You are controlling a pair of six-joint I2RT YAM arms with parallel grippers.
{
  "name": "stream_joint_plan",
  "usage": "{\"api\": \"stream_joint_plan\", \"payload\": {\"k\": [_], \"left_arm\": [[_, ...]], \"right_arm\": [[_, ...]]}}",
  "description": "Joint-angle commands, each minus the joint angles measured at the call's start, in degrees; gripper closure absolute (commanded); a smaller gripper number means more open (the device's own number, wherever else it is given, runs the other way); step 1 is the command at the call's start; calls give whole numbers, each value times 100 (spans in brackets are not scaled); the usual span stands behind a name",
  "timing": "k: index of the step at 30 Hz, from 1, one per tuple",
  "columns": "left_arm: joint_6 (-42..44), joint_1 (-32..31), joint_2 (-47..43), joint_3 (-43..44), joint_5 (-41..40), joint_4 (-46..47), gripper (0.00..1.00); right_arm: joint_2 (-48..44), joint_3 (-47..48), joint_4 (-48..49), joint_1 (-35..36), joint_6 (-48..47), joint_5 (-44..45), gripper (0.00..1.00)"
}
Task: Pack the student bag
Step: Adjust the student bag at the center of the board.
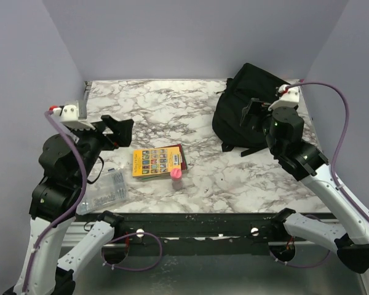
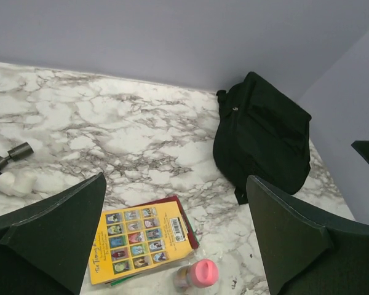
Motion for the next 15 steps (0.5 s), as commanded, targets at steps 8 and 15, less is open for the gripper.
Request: {"api": "stream_joint_plan", "payload": {"k": [8, 15], "left_arm": [[84, 36, 641, -102, 510, -252, 2], [-261, 64, 1440, 87, 1420, -213, 2]], "right_arm": [[989, -153, 37, 36, 191, -654, 0], [1726, -507, 493, -423, 934, -1241, 0]]}}
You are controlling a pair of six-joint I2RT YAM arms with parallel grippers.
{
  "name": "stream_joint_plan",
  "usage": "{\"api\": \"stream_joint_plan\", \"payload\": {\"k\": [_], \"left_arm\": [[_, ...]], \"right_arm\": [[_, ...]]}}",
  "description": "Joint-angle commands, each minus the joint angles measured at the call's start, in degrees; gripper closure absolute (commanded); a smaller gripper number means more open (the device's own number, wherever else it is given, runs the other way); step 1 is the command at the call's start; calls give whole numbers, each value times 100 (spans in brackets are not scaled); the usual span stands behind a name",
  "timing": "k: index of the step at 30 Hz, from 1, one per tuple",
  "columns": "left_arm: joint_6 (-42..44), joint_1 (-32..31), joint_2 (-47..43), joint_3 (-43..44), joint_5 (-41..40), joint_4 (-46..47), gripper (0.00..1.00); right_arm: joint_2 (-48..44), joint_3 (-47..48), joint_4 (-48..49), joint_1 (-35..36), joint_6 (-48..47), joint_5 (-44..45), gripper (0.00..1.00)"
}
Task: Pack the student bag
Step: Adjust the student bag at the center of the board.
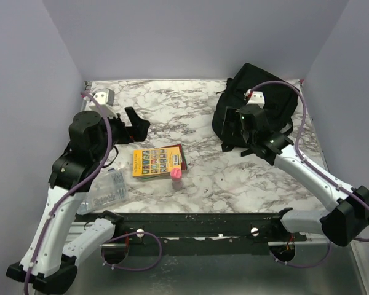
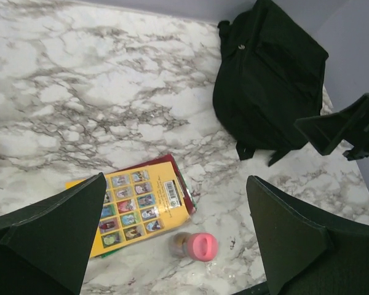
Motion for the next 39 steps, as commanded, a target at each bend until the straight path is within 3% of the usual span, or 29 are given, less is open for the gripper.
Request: {"api": "stream_joint_plan", "payload": {"k": [1, 4, 9, 11, 15, 28, 33, 39], "left_arm": [[-243, 58, 553, 203, 966, 50, 2], [-277, 93, 1024, 634, 1337, 47, 2], [-207, 143, 1966, 1681, 2019, -30, 2], [-219, 157, 2339, 2154, 2193, -161, 2], [-179, 199, 2849, 2615, 2443, -346, 2], [139, 271, 3114, 1663, 2172, -272, 2], [102, 289, 3212, 1613, 2414, -200, 2], [108, 292, 3229, 1571, 2355, -200, 2]], "right_arm": [[323, -284, 411, -622, 802, -955, 0], [495, -448, 610, -1245, 1215, -1602, 0], [972, -202, 834, -1410, 1045, -1394, 0], [1265, 17, 905, -1412, 752, -1601, 0], [1981, 667, 713, -1412, -129, -2052, 10], [4130, 2857, -136, -877, -1475, -904, 24], [4663, 3514, -368, -653, -1461, -321, 25], [4789, 3649, -276, -522, -1022, 120, 24]]}}
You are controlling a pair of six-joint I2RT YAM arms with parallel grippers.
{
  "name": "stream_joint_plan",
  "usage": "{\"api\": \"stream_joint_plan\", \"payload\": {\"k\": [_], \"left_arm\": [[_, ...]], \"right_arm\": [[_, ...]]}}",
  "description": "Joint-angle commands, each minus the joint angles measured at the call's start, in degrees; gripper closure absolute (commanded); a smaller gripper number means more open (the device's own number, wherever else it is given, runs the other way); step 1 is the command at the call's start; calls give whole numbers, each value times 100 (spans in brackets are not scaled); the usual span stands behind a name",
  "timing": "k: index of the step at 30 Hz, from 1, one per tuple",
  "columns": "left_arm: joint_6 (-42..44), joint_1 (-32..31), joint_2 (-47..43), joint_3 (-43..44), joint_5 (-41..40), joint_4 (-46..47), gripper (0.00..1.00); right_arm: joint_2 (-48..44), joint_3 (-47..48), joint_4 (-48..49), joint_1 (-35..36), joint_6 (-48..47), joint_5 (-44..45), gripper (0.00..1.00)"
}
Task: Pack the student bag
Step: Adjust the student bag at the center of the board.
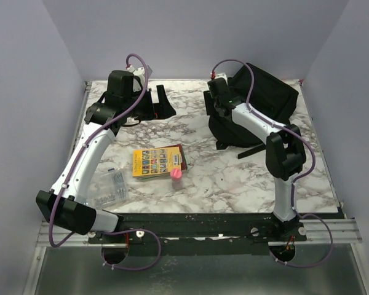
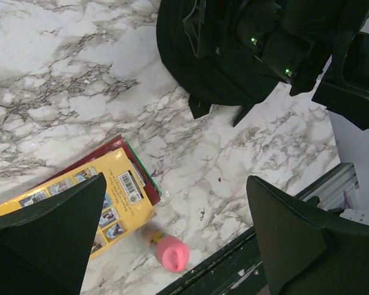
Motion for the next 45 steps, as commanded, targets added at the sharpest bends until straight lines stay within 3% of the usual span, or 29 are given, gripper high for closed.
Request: {"api": "stream_joint_plan", "payload": {"k": [1, 9, 18, 21, 25, 28, 33, 35, 40, 42, 45], "left_arm": [[75, 41, 18, -34, 153, 104, 2], [14, 117, 53, -36, 311, 122, 2], [19, 152, 124, -71, 306, 148, 2], [-14, 194, 216, -61, 419, 149, 2], [-43, 230, 290, -54, 494, 148, 2], [-48, 233, 330, -69, 537, 162, 2], [-154, 249, 540, -90, 740, 204, 2], [-258, 264, 654, -139, 985, 281, 2], [-540, 275, 936, -280, 1500, 539, 3], [-680, 284, 1036, -390, 1694, 697, 3], [-822, 284, 1246, -491, 1875, 831, 2]], "right_arm": [[92, 156, -154, 72, 422, 535, 24], [-47, 508, -537, 82, 1704, 1067, 21], [656, 1021, -559, 82, 1470, 1233, 22], [737, 912, -235, 85, 695, 693, 40], [610, 434, 362, 97, 205, 170, 45], [468, 190, 440, 103, -233, -329, 65], [-238, -972, 996, 139, -1217, -1129, 98], [-716, -1649, 1246, 155, -1784, -1657, 99], [-2260, -4204, 3091, 612, -3225, -2425, 99], [-2644, -4681, 3348, 796, -3359, -2742, 99], [-2913, -5091, 3495, 1126, -3227, -2523, 99]]}}
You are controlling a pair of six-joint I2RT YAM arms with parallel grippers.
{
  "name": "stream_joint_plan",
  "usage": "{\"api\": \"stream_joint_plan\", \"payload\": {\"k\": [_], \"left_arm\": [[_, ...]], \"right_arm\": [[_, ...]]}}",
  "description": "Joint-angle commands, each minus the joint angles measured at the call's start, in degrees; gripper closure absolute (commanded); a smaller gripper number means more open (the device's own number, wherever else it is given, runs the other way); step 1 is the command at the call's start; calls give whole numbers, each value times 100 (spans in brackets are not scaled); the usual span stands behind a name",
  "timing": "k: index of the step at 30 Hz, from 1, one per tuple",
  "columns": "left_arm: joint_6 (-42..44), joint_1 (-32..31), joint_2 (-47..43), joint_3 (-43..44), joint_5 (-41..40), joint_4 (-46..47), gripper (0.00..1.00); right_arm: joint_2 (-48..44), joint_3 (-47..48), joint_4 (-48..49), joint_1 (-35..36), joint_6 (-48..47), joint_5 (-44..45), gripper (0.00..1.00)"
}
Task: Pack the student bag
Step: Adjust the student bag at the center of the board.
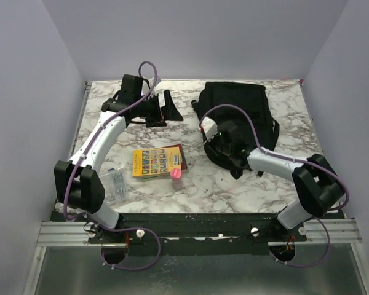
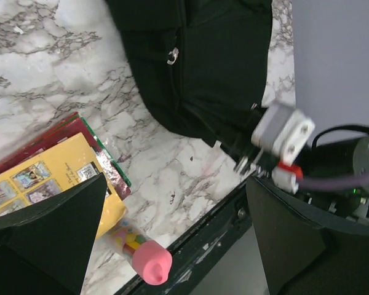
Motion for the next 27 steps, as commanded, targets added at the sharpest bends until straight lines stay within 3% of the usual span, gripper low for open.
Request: {"api": "stream_joint_plan", "payload": {"k": [1, 3, 8, 12, 20, 27], "left_arm": [[-357, 48, 302, -159, 673, 392, 3], [-508, 46, 467, -234, 848, 553, 3], [-1073, 47, 831, -606, 1359, 1234, 7], [-1468, 11, 995, -853, 1475, 1824, 11], [-2557, -361, 1515, -696, 1310, 2620, 13], [-2967, -541, 1887, -448, 1418, 2800, 14]], "right_arm": [[-287, -610, 915, 483, -383, -275, 99], [-309, -796, 1066, 701, -43, 566, 99], [-724, -986, 401, 800, 1404, 2350, 97], [-1223, -1103, -297, 800, 2770, 3392, 76], [-2543, -1062, -1723, 793, 5166, 2970, 39], [-2729, -843, -1207, 793, 7226, 1486, 33]]}}
